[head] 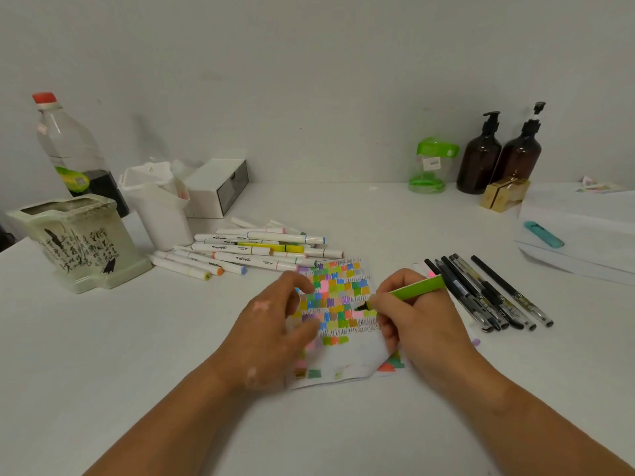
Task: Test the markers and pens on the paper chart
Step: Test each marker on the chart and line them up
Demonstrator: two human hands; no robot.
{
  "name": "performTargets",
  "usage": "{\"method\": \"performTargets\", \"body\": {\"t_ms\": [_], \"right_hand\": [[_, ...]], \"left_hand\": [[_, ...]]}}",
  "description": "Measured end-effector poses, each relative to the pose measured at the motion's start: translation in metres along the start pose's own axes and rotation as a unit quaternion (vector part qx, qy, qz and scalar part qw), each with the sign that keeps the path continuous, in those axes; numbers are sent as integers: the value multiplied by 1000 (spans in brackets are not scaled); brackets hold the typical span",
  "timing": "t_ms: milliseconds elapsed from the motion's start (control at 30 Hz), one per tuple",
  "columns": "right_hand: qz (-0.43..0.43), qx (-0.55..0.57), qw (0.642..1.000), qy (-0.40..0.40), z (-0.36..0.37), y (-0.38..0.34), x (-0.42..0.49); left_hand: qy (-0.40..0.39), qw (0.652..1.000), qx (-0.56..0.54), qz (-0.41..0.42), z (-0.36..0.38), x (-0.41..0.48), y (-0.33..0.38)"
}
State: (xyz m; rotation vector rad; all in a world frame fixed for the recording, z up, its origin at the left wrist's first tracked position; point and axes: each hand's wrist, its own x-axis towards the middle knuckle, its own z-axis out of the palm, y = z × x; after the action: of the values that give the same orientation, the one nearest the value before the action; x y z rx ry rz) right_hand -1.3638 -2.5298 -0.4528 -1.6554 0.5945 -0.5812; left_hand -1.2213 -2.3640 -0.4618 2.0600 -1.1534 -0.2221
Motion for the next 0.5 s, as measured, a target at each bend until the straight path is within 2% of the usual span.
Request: {"method": "performTargets", "body": {"t_ms": [100, 167, 367, 500], "right_hand": [[-13, 49, 999, -16, -3, 0, 1], [-23, 61, 998, -20, -4, 0, 2], [-20, 161, 985, -59, -5, -5, 2], [-39, 172, 983, -50, -5, -7, 1]], "left_hand": [[12, 985, -169, -24, -5, 2, -3], [14, 975, -222, -31, -5, 4, -7], [26, 966, -256, -24, -5, 5, -8], [-5, 961, -275, -5, -2, 4, -5]]}}
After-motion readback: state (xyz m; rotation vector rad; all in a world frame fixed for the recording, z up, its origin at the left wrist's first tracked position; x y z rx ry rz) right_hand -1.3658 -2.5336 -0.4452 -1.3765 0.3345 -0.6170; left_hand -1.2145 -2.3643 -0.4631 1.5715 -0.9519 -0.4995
